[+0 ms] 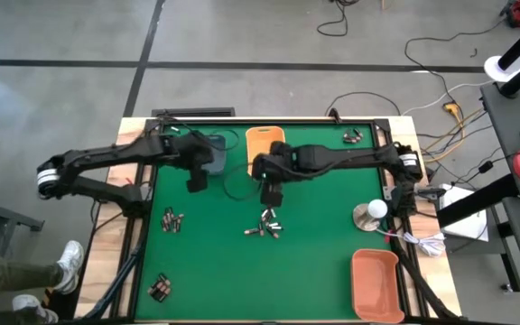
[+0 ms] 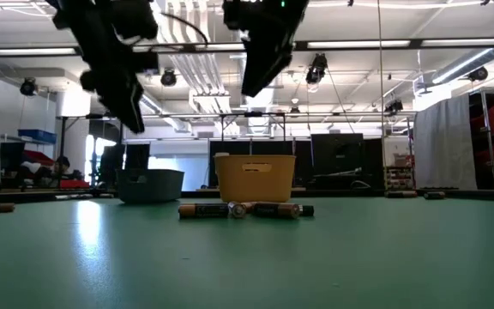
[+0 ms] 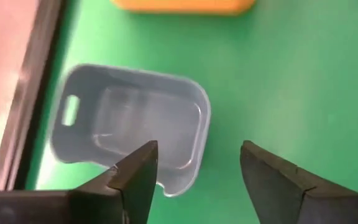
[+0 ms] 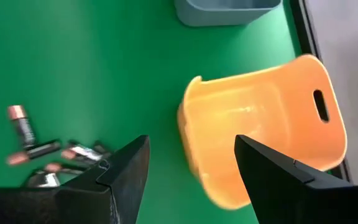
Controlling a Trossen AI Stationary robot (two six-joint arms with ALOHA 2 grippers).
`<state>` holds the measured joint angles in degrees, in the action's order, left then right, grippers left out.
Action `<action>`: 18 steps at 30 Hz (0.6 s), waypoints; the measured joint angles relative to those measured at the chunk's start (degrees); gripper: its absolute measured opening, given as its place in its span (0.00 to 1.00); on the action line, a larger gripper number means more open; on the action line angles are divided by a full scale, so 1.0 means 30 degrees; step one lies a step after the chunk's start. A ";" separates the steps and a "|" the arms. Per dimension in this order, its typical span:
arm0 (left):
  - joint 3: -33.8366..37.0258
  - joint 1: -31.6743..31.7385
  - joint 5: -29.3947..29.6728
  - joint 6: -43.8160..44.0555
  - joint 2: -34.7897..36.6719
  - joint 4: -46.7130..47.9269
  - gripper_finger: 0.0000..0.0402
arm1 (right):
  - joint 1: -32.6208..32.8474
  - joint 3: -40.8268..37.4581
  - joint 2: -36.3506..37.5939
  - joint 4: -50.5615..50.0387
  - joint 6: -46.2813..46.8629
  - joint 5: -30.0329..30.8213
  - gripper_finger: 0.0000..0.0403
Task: Sort batteries
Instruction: Adjust the blue bin, then adjust the yellow bin
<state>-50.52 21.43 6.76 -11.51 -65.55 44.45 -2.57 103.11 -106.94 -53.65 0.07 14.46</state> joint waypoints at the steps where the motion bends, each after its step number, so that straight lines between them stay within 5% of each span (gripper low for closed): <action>1: -0.0042 -0.0001 -0.0441 0.0522 0.0599 0.0006 0.53 | -0.0365 -0.0250 0.0000 0.0415 -0.0511 -0.0285 0.57; 10: 0.1041 -0.0090 -0.2591 0.5103 0.5171 -0.0487 0.54 | -0.2254 -0.2953 0.0000 0.2691 -0.1897 -0.3465 0.57; 18: 0.2806 -0.0432 -0.4228 0.7261 0.7837 -0.4927 0.54 | -0.2321 -0.4922 -0.0189 0.5290 -0.1160 -0.3588 0.57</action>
<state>-42.10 20.14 -5.92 10.28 -42.04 29.67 -9.53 88.35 -107.50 -37.78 -3.41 3.69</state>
